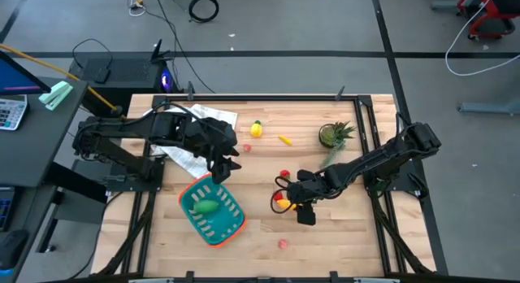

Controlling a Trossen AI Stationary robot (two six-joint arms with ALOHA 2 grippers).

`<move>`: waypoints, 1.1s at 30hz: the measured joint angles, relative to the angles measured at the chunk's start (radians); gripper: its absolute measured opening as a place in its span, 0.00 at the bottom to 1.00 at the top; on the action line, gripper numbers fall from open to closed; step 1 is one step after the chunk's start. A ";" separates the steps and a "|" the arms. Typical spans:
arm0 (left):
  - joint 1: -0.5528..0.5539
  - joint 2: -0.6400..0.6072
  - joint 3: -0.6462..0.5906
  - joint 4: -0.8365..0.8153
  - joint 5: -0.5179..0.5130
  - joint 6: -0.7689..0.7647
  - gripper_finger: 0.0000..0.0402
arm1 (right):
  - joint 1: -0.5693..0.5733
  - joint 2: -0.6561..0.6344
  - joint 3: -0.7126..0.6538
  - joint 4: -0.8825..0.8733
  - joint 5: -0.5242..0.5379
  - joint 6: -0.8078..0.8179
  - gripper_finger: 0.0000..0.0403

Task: Pick and placing Produce into tupperware
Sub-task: Put the yellow banana into the blue basket

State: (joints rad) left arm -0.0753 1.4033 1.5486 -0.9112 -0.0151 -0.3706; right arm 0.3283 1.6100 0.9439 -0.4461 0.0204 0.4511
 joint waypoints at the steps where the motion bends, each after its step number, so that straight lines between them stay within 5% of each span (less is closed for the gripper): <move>1: 0.000 0.000 0.000 0.000 0.000 0.000 0.55 | 0.002 0.000 -0.011 0.018 0.012 0.000 0.59; 33: 0.000 0.000 0.000 0.002 0.000 -0.001 0.53 | 0.003 0.000 -0.077 0.166 0.025 0.043 0.59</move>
State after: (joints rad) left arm -0.0750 1.4033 1.5482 -0.9096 -0.0151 -0.3714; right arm 0.3311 1.6100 0.8667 -0.2798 0.0451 0.4943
